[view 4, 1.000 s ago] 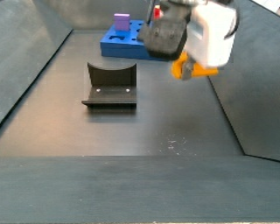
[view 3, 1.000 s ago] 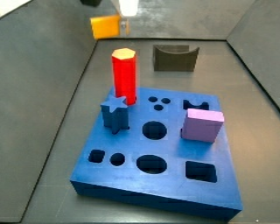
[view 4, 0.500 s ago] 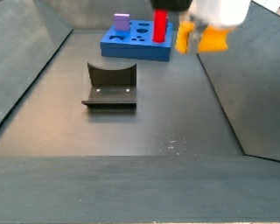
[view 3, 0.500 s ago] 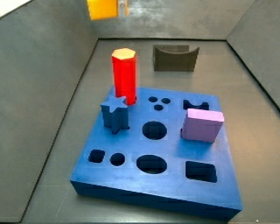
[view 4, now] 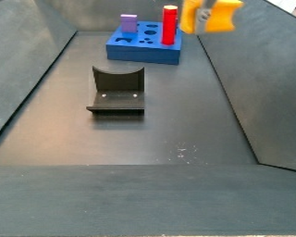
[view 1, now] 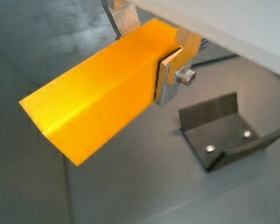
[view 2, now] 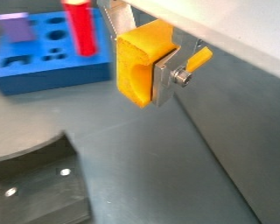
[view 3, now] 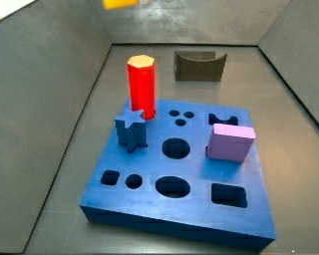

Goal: Pick up the arch object. Move up. Place the arch object on the fixture. Regrasp the arch object. Rotate the arch object. Move to above the board. Insert the arch object.
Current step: Place the arch object on the fixture.

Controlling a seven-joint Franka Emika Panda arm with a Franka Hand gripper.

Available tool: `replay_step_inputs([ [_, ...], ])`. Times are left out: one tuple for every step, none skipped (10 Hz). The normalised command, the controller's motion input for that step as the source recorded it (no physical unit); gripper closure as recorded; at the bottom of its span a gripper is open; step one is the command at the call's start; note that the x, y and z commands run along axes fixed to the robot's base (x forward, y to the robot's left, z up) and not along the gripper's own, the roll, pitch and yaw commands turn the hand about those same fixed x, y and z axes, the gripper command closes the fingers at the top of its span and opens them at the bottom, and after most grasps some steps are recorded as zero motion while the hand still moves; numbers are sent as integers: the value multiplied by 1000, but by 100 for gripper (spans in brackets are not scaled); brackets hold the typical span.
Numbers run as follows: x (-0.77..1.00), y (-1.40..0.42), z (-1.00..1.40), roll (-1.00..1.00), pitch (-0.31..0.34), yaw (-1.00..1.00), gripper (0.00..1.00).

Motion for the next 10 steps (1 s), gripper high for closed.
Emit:
replay_step_inputs([
  [1000, -271, 67, 5, -76, 1000, 100],
  [1000, -250, 51, 5, -74, 1000, 100],
  [1000, -216, 38, 6, -72, 1000, 100],
  [1000, -185, 26, 8, -71, 1000, 100],
  [1000, -152, 9, 11, -68, 1000, 100],
  [1000, -124, -3, 14, -66, 1000, 100],
  [1000, -96, -17, 19, -62, 1000, 100],
  [988, -77, -23, 24, -60, 1000, 100],
  [916, -59, -25, 27, -55, 1000, 100],
  [779, -34, -25, 35, -48, 1000, 100],
])
